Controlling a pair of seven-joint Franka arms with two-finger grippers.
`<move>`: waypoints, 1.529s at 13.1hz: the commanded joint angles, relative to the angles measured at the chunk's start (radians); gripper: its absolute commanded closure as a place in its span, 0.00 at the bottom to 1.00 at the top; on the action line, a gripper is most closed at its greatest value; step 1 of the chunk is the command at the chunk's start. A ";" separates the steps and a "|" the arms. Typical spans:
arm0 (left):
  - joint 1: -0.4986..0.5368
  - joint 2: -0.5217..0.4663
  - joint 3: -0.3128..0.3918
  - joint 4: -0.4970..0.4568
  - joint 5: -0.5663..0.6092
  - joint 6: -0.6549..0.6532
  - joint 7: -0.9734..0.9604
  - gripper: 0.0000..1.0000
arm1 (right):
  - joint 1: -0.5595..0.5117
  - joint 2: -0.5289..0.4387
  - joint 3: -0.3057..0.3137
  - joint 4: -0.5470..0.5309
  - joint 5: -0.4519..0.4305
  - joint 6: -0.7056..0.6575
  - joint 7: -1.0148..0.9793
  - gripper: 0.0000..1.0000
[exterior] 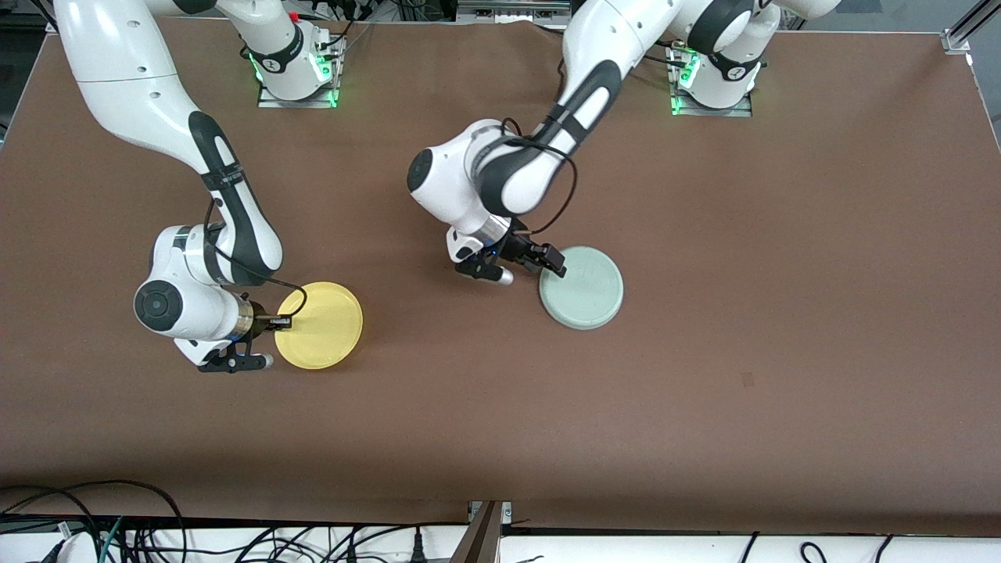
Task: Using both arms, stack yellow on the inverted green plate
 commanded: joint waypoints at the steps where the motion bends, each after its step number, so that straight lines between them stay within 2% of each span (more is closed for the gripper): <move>1: 0.101 -0.057 -0.009 0.016 -0.213 0.086 -0.027 0.00 | -0.001 -0.008 0.005 0.015 0.067 0.009 0.037 1.00; 3: 0.184 -0.098 -0.011 0.015 -0.301 0.091 -0.016 0.00 | -0.002 -0.023 0.003 0.053 0.251 -0.054 0.045 1.00; 4: 0.233 -0.135 -0.011 0.010 -0.310 0.085 0.007 0.00 | -0.001 -0.025 0.003 0.085 0.375 -0.103 0.051 1.00; 5: 0.273 -0.164 -0.009 0.008 -0.311 0.074 0.066 0.00 | 0.001 -0.025 0.005 0.120 0.452 -0.146 0.073 1.00; 7: 0.367 -0.215 0.002 0.005 -0.292 0.002 0.178 0.00 | 0.053 -0.025 0.005 0.177 0.466 -0.192 0.231 1.00; 10: 0.536 -0.255 0.003 0.005 -0.292 -0.037 0.416 0.00 | 0.197 -0.025 0.003 0.182 0.465 -0.177 0.435 1.00; 13: 0.659 -0.340 0.003 -0.027 -0.292 -0.050 0.634 0.00 | 0.353 -0.017 0.003 0.178 0.463 -0.078 0.612 1.00; 18: 0.795 -0.563 -0.007 -0.198 -0.306 -0.077 0.685 0.00 | 0.623 0.015 -0.006 0.164 0.437 0.090 0.908 1.00; 19: 0.795 -0.625 -0.006 -0.259 -0.306 -0.075 0.684 0.00 | 0.657 0.021 -0.006 0.159 0.427 0.126 0.946 1.00; 20: 0.794 -0.711 -0.007 -0.365 -0.308 -0.045 0.667 0.00 | 0.691 0.029 -0.006 0.159 0.426 0.160 0.977 1.00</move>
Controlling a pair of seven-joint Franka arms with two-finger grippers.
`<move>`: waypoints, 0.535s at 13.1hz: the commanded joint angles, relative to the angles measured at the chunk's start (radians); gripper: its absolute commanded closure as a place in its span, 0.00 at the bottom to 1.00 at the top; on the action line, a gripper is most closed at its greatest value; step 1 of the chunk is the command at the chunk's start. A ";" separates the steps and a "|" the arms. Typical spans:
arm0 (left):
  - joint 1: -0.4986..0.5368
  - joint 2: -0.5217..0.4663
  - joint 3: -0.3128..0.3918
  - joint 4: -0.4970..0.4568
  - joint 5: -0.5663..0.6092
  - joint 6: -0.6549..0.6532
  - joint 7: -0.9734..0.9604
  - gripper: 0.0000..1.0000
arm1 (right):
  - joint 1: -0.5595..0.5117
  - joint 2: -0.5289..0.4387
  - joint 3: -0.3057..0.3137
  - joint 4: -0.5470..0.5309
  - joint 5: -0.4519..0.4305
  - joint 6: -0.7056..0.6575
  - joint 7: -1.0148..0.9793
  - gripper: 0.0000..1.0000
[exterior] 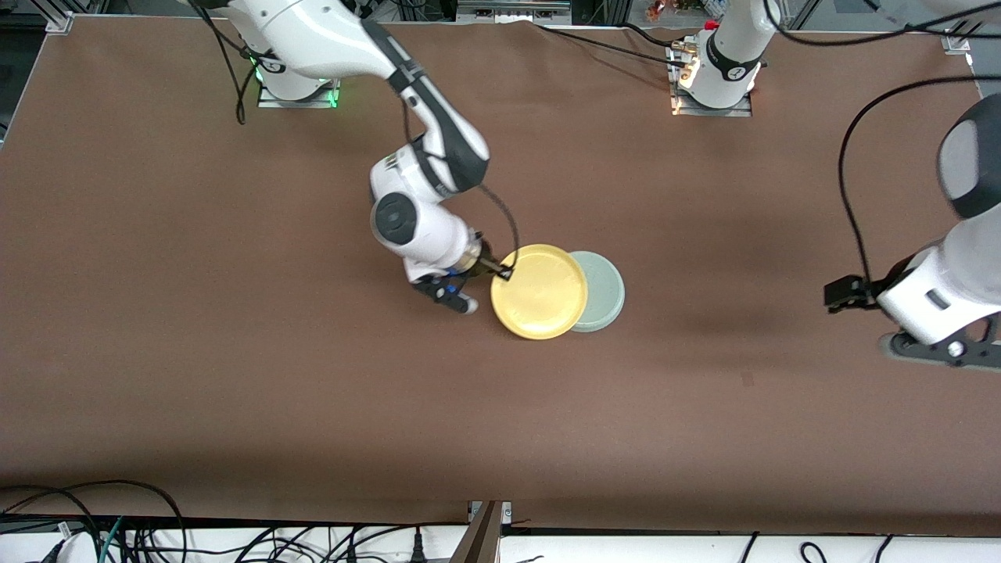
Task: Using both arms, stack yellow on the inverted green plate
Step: 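Carry the yellow plate with the right gripper onto the inverted green plate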
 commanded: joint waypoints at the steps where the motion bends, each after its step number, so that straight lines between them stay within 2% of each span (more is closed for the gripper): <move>1: 0.014 -0.265 -0.015 -0.342 -0.030 0.144 -0.004 0.00 | 0.074 0.016 -0.018 -0.010 -0.014 0.086 0.084 1.00; 2: 0.024 -0.360 -0.013 -0.472 -0.016 0.251 -0.004 0.00 | 0.101 0.035 -0.019 -0.010 -0.016 0.126 0.101 1.00; 3: 0.027 -0.422 -0.015 -0.554 -0.014 0.281 -0.004 0.00 | 0.120 0.052 -0.019 -0.010 -0.037 0.161 0.129 1.00; 5: 0.032 -0.438 -0.017 -0.578 -0.027 0.264 0.002 0.00 | 0.126 0.082 -0.018 -0.006 -0.086 0.207 0.184 1.00; 7: 0.038 -0.433 -0.015 -0.561 -0.031 0.205 0.000 0.00 | 0.126 0.099 -0.018 -0.001 -0.097 0.235 0.199 1.00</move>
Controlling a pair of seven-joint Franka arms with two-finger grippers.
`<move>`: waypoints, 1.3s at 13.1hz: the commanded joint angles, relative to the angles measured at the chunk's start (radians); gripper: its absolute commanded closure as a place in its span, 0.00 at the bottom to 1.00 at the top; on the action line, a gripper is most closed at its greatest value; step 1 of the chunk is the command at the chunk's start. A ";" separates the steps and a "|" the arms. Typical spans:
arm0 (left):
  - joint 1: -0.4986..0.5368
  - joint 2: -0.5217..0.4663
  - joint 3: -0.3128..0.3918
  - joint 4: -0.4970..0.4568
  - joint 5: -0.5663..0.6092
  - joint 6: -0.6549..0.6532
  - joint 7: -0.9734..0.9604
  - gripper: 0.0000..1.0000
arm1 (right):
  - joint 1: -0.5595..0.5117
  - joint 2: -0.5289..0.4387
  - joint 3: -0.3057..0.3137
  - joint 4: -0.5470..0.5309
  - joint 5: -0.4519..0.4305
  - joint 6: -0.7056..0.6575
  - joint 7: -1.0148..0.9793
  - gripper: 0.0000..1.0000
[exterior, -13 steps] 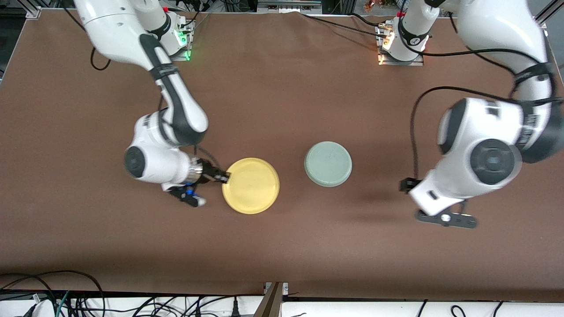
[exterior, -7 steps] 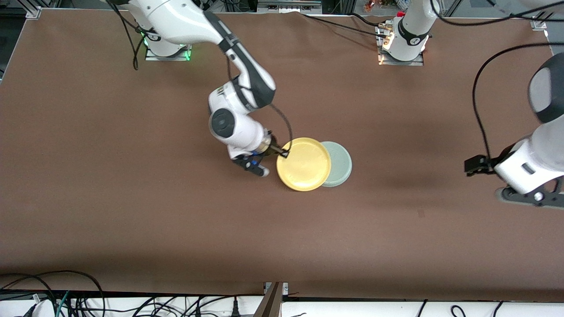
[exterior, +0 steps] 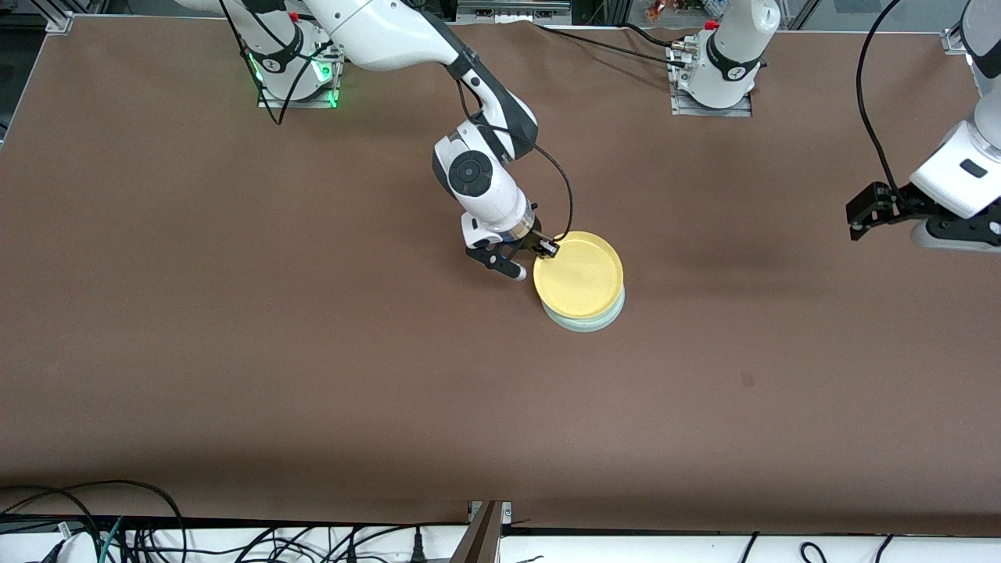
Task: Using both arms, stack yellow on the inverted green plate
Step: 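Carry the yellow plate with the right gripper onto the inverted green plate, then open the right gripper and release the yellow plate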
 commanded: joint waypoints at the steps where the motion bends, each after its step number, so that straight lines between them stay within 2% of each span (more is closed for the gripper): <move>1: 0.021 -0.021 -0.013 -0.030 -0.031 -0.013 0.002 0.00 | 0.010 0.016 -0.012 0.007 -0.020 0.038 0.032 1.00; 9: 0.021 -0.005 -0.013 -0.007 -0.023 -0.010 0.018 0.00 | 0.046 0.034 -0.011 0.014 -0.017 0.107 0.075 1.00; 10: 0.021 -0.002 -0.013 -0.007 -0.025 -0.009 0.016 0.00 | 0.046 0.037 -0.011 0.016 -0.016 0.107 0.077 0.77; 11: 0.019 -0.001 -0.013 -0.007 -0.028 -0.007 0.016 0.00 | 0.043 0.039 -0.011 0.016 -0.016 0.113 0.081 0.11; 12: 0.017 -0.001 -0.015 -0.005 -0.028 -0.007 0.016 0.00 | 0.042 0.036 -0.014 0.016 -0.016 0.125 0.082 0.00; 15: 0.005 0.002 -0.027 0.006 -0.023 -0.006 0.015 0.00 | 0.030 0.025 -0.043 0.071 -0.013 0.112 0.078 0.00; 17: 0.007 0.002 -0.033 0.013 -0.025 -0.007 0.018 0.00 | 0.034 -0.015 -0.107 0.074 -0.022 0.054 0.071 0.00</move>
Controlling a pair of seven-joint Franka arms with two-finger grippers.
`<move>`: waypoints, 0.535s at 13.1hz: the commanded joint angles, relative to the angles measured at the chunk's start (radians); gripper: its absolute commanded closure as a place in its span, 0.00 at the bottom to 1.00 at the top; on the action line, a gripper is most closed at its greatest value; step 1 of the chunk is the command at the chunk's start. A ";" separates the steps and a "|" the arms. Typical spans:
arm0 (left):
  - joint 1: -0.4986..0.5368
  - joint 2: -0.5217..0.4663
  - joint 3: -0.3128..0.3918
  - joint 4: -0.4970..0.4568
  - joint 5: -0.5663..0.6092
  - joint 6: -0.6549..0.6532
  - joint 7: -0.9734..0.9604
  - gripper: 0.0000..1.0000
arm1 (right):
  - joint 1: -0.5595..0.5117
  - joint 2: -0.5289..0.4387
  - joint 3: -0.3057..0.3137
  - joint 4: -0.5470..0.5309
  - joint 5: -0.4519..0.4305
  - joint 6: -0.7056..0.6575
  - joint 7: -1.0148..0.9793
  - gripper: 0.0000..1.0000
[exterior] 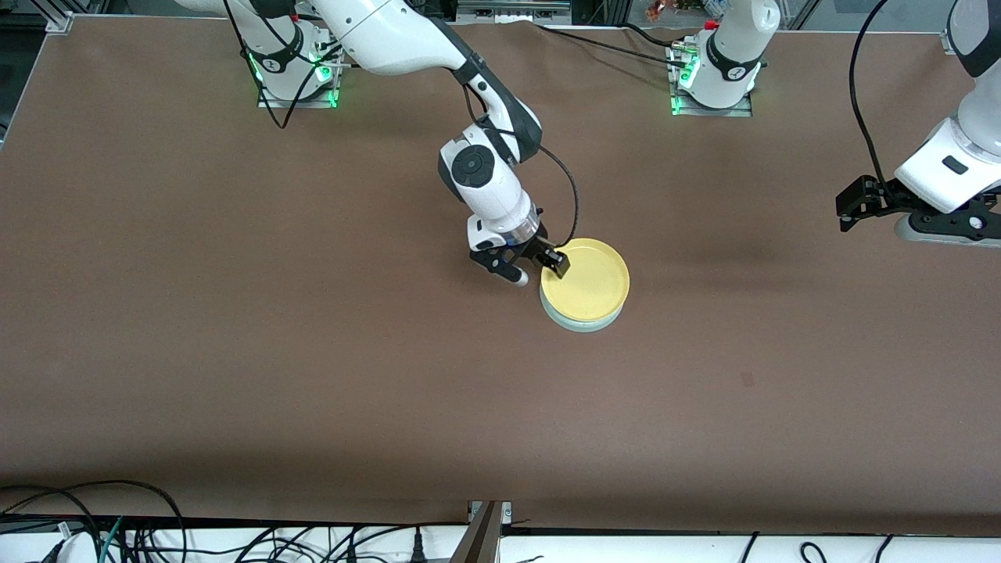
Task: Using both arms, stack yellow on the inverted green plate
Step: 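Open the right gripper and release the yellow plate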
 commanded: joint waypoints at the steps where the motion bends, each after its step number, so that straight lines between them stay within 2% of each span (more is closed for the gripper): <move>1: -0.001 0.015 -0.005 0.030 -0.025 0.004 0.017 0.00 | 0.000 -0.064 -0.093 0.021 -0.019 -0.124 0.002 0.00; 5: 0.001 0.019 -0.005 0.036 -0.028 0.005 0.017 0.00 | 0.000 -0.178 -0.255 0.045 -0.024 -0.294 -0.012 0.00; 7: -0.001 0.019 -0.007 0.038 -0.026 0.001 0.018 0.00 | 0.000 -0.250 -0.333 0.048 -0.065 -0.441 -0.025 0.00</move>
